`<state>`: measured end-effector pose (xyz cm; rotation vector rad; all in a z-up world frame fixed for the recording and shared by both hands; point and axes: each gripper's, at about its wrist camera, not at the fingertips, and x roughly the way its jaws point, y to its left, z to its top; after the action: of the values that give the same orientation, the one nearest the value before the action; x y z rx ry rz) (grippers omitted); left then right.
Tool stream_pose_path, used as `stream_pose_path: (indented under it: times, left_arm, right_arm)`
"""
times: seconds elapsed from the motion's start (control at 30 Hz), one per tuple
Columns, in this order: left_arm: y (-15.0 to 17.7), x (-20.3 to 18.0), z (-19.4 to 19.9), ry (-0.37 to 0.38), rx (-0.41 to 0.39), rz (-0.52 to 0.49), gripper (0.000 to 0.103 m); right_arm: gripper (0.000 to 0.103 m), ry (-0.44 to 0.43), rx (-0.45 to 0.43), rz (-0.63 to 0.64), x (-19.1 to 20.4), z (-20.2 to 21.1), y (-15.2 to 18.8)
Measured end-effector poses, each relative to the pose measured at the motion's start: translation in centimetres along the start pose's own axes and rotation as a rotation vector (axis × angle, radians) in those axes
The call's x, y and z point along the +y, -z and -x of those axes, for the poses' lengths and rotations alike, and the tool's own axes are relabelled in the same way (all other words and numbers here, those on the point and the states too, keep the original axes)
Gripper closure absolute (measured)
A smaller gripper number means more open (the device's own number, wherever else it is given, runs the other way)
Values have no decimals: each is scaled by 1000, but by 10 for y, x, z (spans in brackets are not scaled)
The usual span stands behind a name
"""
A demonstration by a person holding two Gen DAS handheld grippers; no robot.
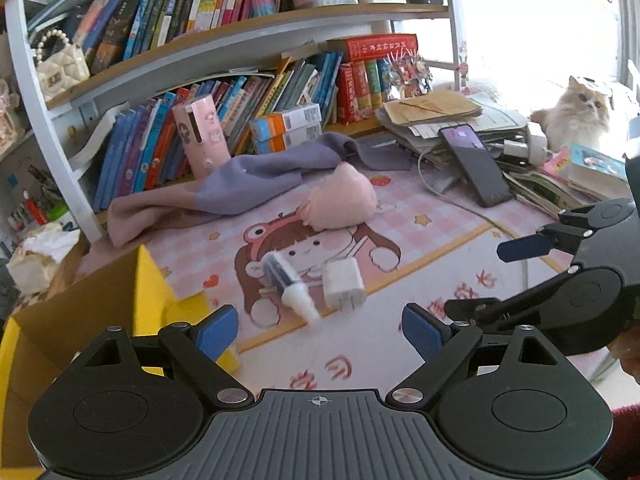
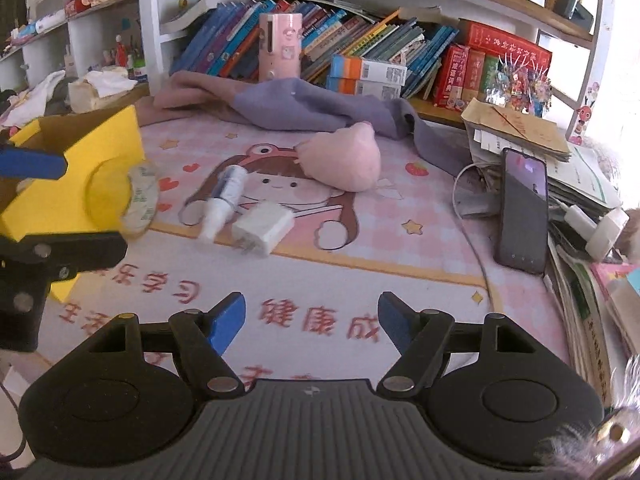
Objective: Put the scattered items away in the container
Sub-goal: 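Move the left tool to the white charger while the right tool approaches the pink plush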
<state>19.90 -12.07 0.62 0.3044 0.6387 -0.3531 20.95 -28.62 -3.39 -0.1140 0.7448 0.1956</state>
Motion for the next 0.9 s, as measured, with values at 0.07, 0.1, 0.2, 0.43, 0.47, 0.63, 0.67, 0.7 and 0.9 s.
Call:
stream_pose_path:
  times: [0.07, 0.1, 0.2, 0.43, 0.47, 0.63, 0.67, 0.7, 0.9]
  left_arm:
    - [-6, -4, -8, -7, 7, 9, 12]
    - [-9, -5, -13, -12, 13, 16, 12]
    - [-14, -9, -25, -37, 41, 42, 12]
    - [-21, -11, -53, -114, 115, 84, 12]
    - [-23, -12, -56, -128, 122, 84, 12]
    - [-34, -16, -69, -177, 145, 77, 12]
    - [-35, -17, -72, -181, 153, 78, 12]
    - [-37, -17, -75, -185, 161, 80, 12]
    - [-51, -20, -87, -188, 166, 91, 12]
  right_arm:
    - [31, -4, 9, -6, -12, -8, -4]
    - [31, -9, 16, -9, -17, -12, -5]
    - [31, -42, 41, -1, -30, -26, -10]
    - [32, -102, 51, 22, -48, -51, -23]
    - [32, -108, 53, 18, -52, -54, -25]
    - [32, -135, 62, -2, -65, -71, -33]
    - [32, -139, 58, -2, -67, -73, -35]
    - [32, -145, 53, -1, -69, -75, -37]
    - [32, -181, 48, -15, -81, -88, -50]
